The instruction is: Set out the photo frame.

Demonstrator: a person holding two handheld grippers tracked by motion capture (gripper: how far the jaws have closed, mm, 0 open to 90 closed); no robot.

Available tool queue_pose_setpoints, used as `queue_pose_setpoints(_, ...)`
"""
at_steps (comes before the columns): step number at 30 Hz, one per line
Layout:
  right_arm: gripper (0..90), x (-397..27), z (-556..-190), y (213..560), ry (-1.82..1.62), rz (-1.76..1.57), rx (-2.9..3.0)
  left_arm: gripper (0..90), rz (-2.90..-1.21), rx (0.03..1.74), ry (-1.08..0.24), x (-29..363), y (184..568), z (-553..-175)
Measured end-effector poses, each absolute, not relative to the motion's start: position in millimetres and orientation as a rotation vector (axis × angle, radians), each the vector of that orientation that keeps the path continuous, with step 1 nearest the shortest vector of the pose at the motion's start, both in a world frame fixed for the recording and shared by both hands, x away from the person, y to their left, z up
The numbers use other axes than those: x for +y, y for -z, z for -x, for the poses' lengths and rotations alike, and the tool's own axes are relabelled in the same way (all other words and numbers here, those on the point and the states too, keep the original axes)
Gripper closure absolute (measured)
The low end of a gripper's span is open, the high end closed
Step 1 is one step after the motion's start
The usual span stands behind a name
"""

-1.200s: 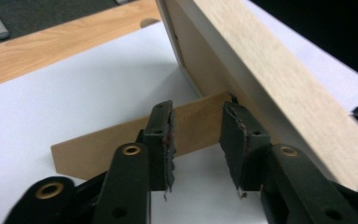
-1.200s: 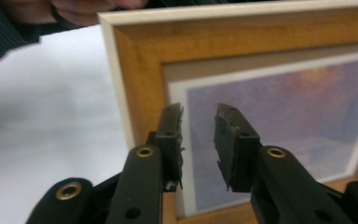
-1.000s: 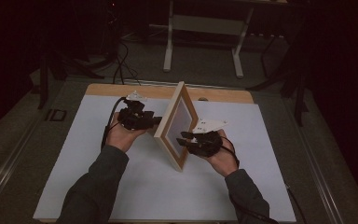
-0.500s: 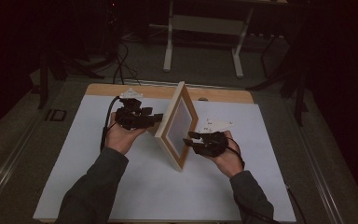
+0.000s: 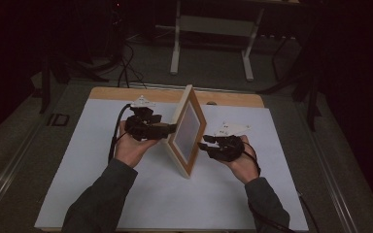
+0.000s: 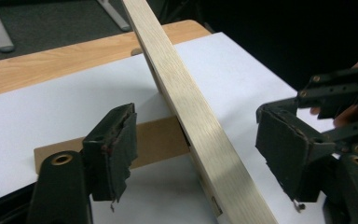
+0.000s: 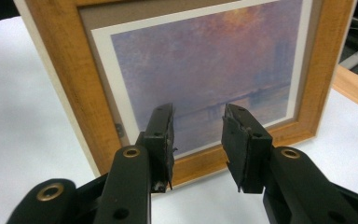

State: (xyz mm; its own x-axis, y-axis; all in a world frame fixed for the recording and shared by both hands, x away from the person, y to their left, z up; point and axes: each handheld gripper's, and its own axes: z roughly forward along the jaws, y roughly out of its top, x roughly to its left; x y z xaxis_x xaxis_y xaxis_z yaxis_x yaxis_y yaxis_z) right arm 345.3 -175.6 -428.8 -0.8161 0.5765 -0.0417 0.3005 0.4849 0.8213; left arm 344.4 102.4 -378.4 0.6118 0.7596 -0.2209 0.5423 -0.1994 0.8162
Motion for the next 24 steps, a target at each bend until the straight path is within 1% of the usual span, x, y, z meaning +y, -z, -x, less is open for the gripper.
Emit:
queue_pose_setpoints(6, 61.5, -179.4, -348.2, 426.8, -1.250, -0.752, 2.409, 24.7, -1.904, 1.045, -0.290, 95.4, 384.8, -340.6)
queue_pose_setpoints(9, 60.8, -184.2, -351.4, 424.1, -1.252, -0.780, 2.392, 25.0, -1.914, 1.049, -0.286, 91.5, 391.7, -337.1)
queue_pose_setpoints(13, 60.8, -186.4, -353.9, 422.0, -1.263, -0.803, 2.374, 28.2, -1.941, 1.036, -0.299, 86.8, 400.0, -332.5)
queue_pose_setpoints(14, 60.7, -187.2, -355.5, 420.3, -1.271, -0.810, 2.364, 32.9, -1.941, 1.034, -0.299, 86.6, 400.7, -331.9)
queue_pose_setpoints(15, 60.7, -187.2, -355.7, 420.0, -1.273, -0.811, 2.363, 34.6, -1.939, 1.029, -0.294, 86.4, 402.2, -330.8)
queue_pose_setpoints(19, 60.3, -187.5, -357.0, 418.0, -1.277, -0.810, 2.359, 48.6, -1.937, 1.014, -0.298, 87.3, 404.6, -328.6)
queue_pose_setpoints(20, 60.3, -187.6, -357.1, 417.3, -1.278, -0.809, 2.357, 48.6, -1.925, 1.007, -0.290, 88.6, 405.6, -327.7)
queue_pose_setpoints(21, 60.1, -187.5, -357.0, 416.2, -1.282, -0.806, 2.354, 53.2, -1.923, 1.002, -0.294, 89.0, 405.3, -327.2)
queue_pose_setpoints(24, 60.0, -188.0, -357.0, 414.9, -1.280, -0.810, 2.352, 55.3, -1.929, 1.010, -0.311, 88.0, 404.2, -326.2)
